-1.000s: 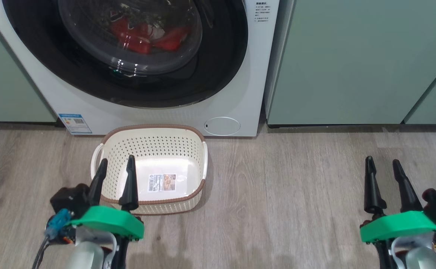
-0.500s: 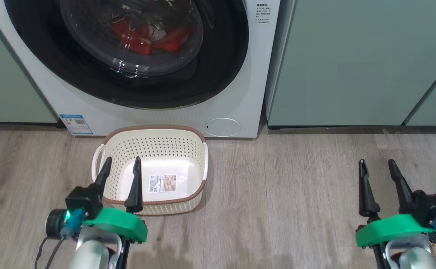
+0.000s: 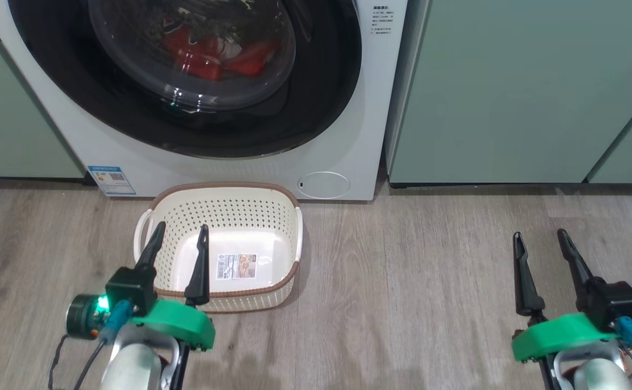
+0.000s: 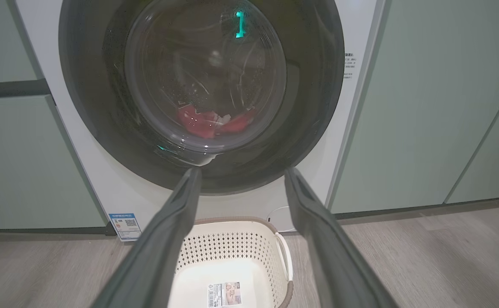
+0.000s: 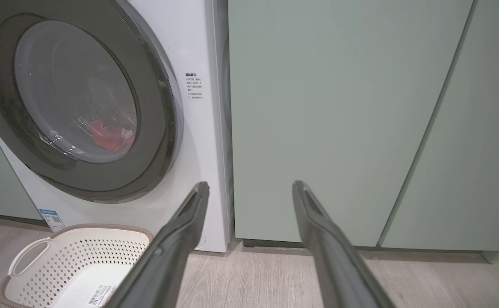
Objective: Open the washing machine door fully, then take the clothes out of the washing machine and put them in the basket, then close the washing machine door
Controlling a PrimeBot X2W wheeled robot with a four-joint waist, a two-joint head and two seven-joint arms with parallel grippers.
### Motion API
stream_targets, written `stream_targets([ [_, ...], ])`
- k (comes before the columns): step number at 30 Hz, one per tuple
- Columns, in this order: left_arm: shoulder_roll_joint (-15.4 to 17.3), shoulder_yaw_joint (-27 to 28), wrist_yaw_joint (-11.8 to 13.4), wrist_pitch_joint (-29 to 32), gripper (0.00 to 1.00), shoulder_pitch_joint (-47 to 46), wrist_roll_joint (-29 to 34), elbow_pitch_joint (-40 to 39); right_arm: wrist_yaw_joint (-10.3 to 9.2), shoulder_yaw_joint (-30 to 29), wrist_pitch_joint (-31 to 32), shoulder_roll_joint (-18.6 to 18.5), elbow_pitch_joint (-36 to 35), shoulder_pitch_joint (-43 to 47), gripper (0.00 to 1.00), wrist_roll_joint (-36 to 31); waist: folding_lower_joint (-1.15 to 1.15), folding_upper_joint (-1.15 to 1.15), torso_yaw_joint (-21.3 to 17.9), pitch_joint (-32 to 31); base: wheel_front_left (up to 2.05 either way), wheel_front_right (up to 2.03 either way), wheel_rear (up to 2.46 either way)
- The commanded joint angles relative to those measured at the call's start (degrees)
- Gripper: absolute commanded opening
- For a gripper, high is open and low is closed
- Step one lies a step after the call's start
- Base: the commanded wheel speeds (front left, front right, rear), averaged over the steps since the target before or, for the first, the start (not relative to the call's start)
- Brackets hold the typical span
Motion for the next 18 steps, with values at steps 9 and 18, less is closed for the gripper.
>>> stream_targets([
  [9,0.71,1.89,-0.13,-0.60,1.00,-3.11,-1.93,-0.74,-0.04,0.65,-0.62,-0.90,-2.14,-2.38,1.00,2.07,0.00,0.00,0.14,-0.12,0.00,0.00,0.00],
  [18,0.71,2.03,-0.16,-0.60,1.00,-3.19,-2.50,-0.20,-0.04,0.75,-0.62,-0.90,-1.76,-2.22,1.00,2.35,0.00,0.00,0.14,-0.13,0.00,0.00,0.00],
])
